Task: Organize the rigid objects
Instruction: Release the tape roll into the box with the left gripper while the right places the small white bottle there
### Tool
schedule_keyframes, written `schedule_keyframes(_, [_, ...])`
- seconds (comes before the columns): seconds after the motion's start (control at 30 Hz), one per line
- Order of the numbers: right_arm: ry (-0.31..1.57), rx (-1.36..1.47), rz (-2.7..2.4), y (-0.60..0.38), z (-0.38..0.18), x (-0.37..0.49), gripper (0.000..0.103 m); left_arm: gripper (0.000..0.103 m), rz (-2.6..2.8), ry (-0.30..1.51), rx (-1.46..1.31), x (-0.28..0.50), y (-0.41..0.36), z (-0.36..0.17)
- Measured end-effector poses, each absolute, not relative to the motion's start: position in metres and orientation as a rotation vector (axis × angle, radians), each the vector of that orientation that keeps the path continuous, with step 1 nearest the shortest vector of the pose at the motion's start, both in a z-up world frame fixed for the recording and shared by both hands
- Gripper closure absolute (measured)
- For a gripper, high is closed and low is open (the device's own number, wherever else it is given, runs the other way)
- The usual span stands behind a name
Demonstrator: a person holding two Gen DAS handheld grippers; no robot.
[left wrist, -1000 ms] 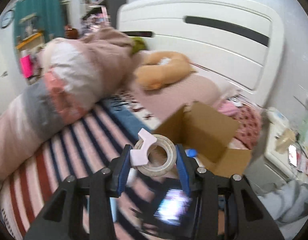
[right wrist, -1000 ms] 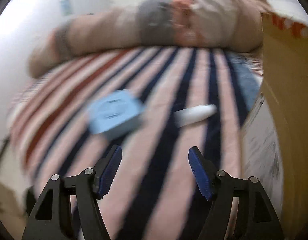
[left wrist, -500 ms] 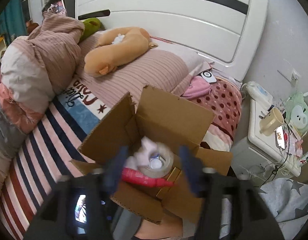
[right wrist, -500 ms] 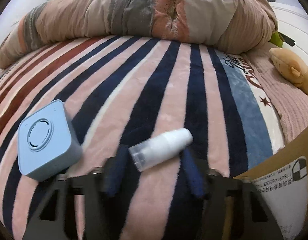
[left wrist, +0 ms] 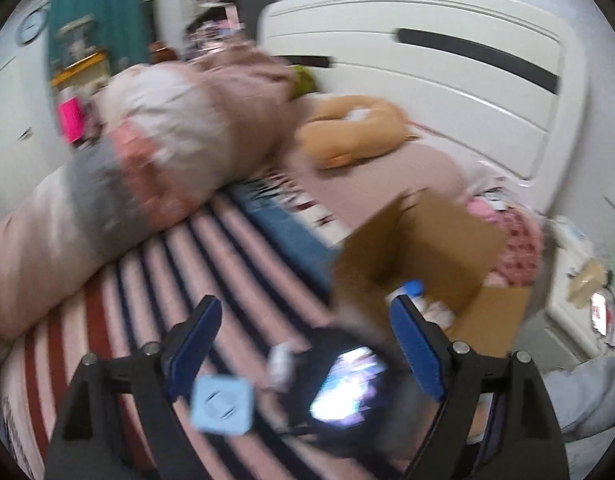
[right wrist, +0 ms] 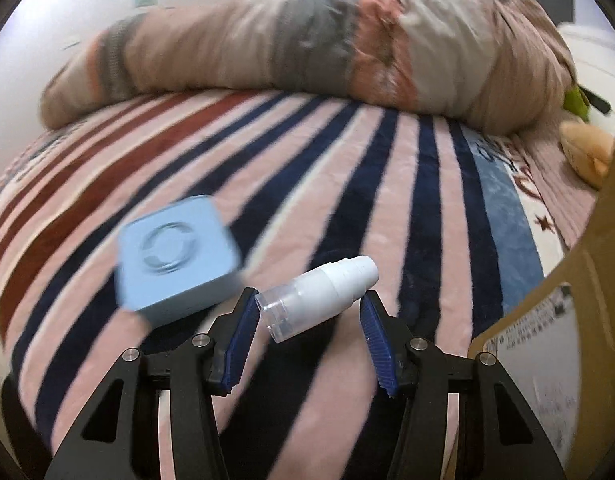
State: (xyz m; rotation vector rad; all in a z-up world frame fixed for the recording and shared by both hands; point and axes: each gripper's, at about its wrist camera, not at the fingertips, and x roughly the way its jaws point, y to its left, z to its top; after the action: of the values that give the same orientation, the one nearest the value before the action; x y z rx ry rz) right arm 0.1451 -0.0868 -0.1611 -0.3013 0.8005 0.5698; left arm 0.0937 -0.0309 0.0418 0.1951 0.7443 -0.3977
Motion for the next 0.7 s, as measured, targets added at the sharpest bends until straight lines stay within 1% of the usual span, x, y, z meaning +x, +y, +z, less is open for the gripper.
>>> schedule_keyframes(0.17, [0.773,-0.297,0.645,-0.089,-0.132,0.114,0.055,0.019,-0.223,0.769,0.133,0.082,0.049,-0.004])
schedule_keyframes(0.33, [0.724,-0.307,0.653,-0.094,-0.087,0.092,0.055,0.019,-0.192,0.850,0.079,0.082,0.089,-0.068])
schedule_keyframes(0.53, [0.609,-0.313,0.600,-0.115,-0.024,0.077,0.055,0.019,-0.206,0.920,0.053,0.101,0.084,-0.133])
schedule_keyframes(0.63, [0.579,-0.314,0.520,-0.144,-0.005,0.075,0.055,0.019,-0.217,0.939,0.073,0.114,0.074,-0.158])
schedule_keyframes(0.7, [0.592,-0.317,0.460,-0.164,0.000,0.080,0.055,0.018,-0.222,0.944,0.084,0.121,0.067,-0.167])
